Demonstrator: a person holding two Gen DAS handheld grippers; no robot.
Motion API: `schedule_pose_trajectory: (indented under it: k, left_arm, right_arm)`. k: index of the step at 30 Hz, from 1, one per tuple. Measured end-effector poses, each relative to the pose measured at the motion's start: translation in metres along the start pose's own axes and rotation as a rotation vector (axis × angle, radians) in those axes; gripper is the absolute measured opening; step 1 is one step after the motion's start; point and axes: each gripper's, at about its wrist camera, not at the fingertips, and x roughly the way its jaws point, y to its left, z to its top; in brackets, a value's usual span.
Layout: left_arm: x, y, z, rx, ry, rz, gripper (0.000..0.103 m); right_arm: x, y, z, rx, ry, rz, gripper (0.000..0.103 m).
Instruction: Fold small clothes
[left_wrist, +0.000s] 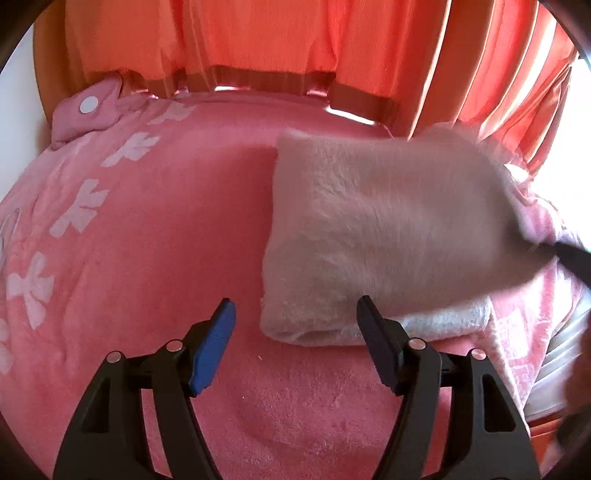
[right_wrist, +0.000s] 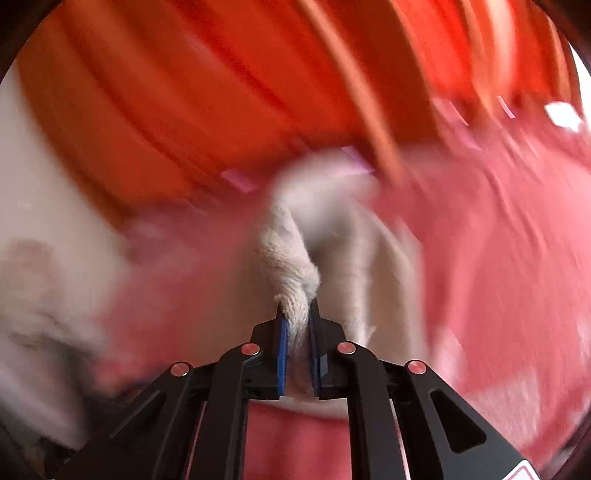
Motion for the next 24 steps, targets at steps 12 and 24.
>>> schedule_pose_trajectory:
  k: [12, 24]
  left_arm:
    - [0.003, -0.012, 0.004, 0.027, 0.0, -0.019, 0.067]
    - [0.011, -0.015, 0.008, 0.03, 0.013, 0.006, 0.067]
  right_arm:
    - [-0.017, 0.009, 0.021, 0.004, -0.059, 0.049, 0.034]
    - [-0.031, 0.015, 0.004, -0.049, -0.078, 0.071, 0.01]
